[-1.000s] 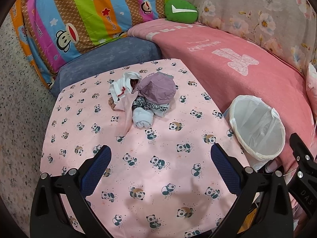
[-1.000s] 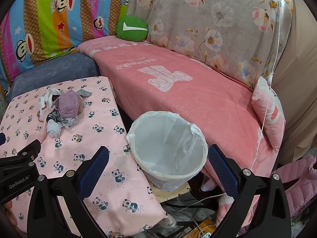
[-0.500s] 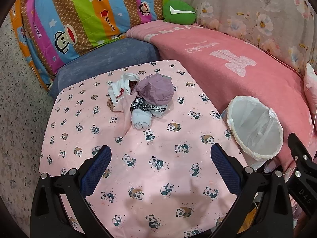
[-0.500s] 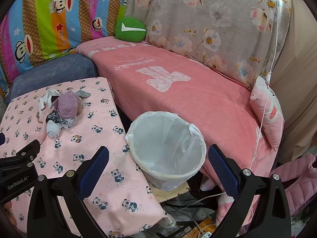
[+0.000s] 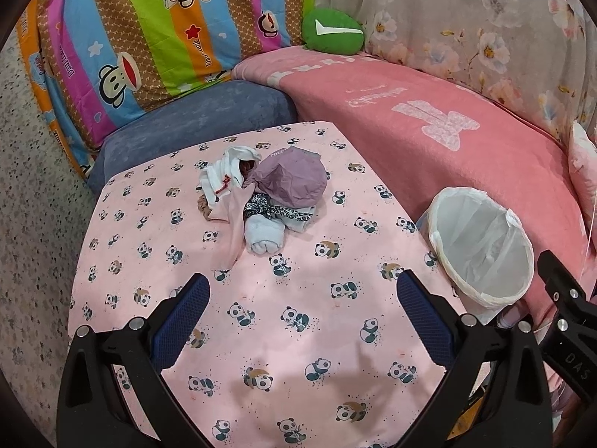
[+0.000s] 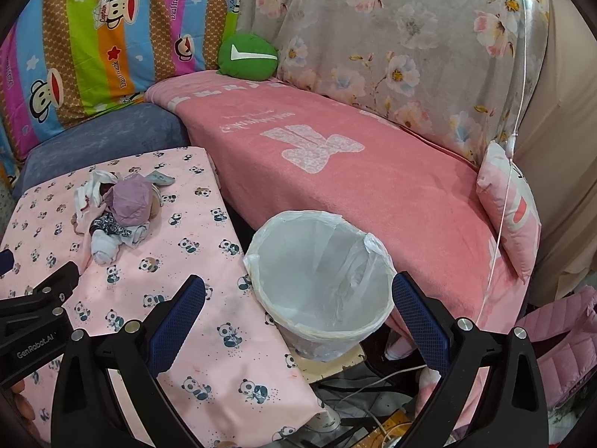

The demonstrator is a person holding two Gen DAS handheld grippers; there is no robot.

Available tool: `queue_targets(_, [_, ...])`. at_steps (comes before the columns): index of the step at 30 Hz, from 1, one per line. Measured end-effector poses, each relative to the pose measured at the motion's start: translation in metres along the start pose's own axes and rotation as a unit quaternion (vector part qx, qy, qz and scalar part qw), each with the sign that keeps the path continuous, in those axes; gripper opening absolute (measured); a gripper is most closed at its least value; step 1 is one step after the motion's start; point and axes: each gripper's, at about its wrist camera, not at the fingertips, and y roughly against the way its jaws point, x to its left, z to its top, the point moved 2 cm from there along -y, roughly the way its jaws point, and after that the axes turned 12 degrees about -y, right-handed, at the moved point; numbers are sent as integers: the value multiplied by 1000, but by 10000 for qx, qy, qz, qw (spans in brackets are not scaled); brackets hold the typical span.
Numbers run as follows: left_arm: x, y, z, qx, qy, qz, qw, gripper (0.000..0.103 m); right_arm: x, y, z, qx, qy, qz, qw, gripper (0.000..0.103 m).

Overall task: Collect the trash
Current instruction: 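Reach the right tool to the pile and grasp the lavender cap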

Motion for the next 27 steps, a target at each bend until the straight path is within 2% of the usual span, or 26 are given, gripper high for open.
queue_targets(5, [21, -25, -7, -9, 108, -131, 9999, 96, 17, -15, -1, 26, -20, 170, 9999, 98])
queue_targets(13, [76, -81, -24, 338, 461, 51, 9984, 96, 52, -48, -1, 124, 40, 362, 9993, 98])
queue_targets(17, [99, -109, -29, 496, 791, -218, 9954, 96, 77, -68, 1, 202, 72, 550, 9983, 98])
queue_targets(22, [115, -136, -28, 495, 1061, -561, 9915, 95, 108, -88, 7, 220, 122, 796, 9965, 98])
queue_targets(27, [115, -156, -20, 513, 936, -609, 9924, 95, 139, -110, 16, 410, 59, 1144, 9926, 98])
